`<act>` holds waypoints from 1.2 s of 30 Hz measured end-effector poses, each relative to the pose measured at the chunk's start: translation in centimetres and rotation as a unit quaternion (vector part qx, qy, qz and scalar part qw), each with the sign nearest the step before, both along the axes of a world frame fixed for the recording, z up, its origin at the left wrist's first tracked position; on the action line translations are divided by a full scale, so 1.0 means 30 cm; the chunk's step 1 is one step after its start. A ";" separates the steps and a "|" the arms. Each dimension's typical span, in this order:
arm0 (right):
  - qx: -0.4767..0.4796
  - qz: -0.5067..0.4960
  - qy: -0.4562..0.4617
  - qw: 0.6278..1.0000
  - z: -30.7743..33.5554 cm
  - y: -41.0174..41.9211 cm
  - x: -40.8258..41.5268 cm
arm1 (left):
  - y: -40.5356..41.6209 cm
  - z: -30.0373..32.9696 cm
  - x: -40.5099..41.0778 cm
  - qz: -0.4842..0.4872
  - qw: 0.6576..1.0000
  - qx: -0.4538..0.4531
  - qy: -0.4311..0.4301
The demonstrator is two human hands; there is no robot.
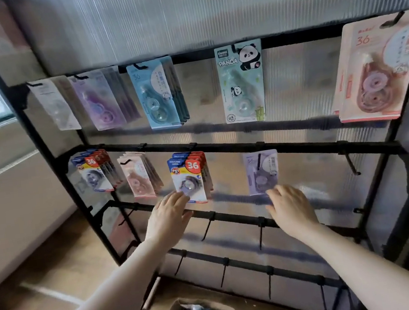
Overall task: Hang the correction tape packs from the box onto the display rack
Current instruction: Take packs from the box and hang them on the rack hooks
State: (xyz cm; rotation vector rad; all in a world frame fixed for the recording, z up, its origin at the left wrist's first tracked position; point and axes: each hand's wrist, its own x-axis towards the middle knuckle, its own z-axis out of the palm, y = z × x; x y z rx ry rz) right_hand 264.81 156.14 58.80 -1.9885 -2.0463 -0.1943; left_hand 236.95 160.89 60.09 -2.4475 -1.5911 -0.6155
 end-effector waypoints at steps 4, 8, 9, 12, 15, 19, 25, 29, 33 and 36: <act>-0.013 0.022 -0.011 1.000 -0.036 0.019 -0.070 | -0.013 -0.044 -0.091 0.027 0.999 -0.019 0.010; -0.033 0.029 -0.029 0.999 -0.073 0.054 -0.150 | -0.011 -0.094 -0.169 0.033 0.999 -0.021 -0.005; -0.036 0.030 -0.029 0.998 -0.083 0.063 -0.171 | -0.008 -0.105 -0.187 0.035 0.999 -0.025 -0.009; -0.050 0.031 -0.028 0.998 -0.120 0.096 -0.243 | 0.019 -0.149 -0.253 0.040 0.998 -0.045 -0.020; -0.075 0.023 -0.035 0.996 -0.163 0.136 -0.328 | 0.067 -0.203 -0.333 0.035 0.997 -0.062 -0.031; -0.112 0.010 -0.022 0.993 -0.249 0.187 -0.457 | 0.141 -0.311 -0.456 0.027 0.995 -0.097 -0.026; -0.164 -0.018 0.002 0.986 -0.418 0.230 -0.626 | 0.248 -0.499 -0.609 0.013 0.988 -0.154 0.014; -0.191 -0.022 0.012 0.981 -0.568 0.256 -0.686 | 0.276 -0.646 -0.679 0.007 0.979 -0.204 0.017; -0.230 -0.022 0.024 0.973 -0.764 0.257 -0.701 | 0.264 -0.849 -0.707 0.011 0.963 -0.269 -0.015; -0.267 -0.018 0.022 0.963 -0.940 0.248 -0.689 | 0.238 -1.021 -0.716 0.018 0.951 -0.309 0.018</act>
